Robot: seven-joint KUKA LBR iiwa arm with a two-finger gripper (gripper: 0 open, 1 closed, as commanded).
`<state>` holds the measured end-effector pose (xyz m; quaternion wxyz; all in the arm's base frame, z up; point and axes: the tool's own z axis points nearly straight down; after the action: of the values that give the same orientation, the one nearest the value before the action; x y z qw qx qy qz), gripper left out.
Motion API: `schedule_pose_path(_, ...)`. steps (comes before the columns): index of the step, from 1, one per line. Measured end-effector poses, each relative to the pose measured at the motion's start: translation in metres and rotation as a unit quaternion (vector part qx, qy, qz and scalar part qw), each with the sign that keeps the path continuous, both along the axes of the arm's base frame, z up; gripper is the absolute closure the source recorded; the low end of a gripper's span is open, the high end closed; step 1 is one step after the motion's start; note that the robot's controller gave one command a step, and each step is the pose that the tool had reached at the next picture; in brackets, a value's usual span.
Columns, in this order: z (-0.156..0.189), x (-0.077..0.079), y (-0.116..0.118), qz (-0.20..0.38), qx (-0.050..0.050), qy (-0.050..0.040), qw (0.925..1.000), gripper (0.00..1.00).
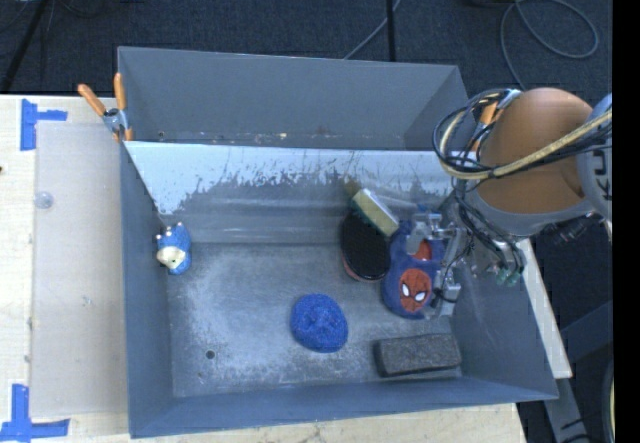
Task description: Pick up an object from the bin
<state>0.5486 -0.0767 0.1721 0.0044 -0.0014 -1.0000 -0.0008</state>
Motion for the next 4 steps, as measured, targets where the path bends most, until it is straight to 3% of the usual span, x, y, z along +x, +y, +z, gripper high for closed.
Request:
schedule_pose_path(1, 0.005, 0.002, 0.0, 0.001, -0.001, -0.0037, 1.0, 0.0)
schedule_pose_path(2, -0.041, -0.031, -0.001, 0.046, 0.0, -0.0035, 0.999, 0.0)
schedule_pose_path(3, -0.038, -0.065, -0.012, 0.105, 0.002, 0.001, 0.9945, 0.0)
schedule_pose_path(4, -0.012, -0.079, -0.015, 0.106, 0.0, -0.0033, 0.9943, 0.0)
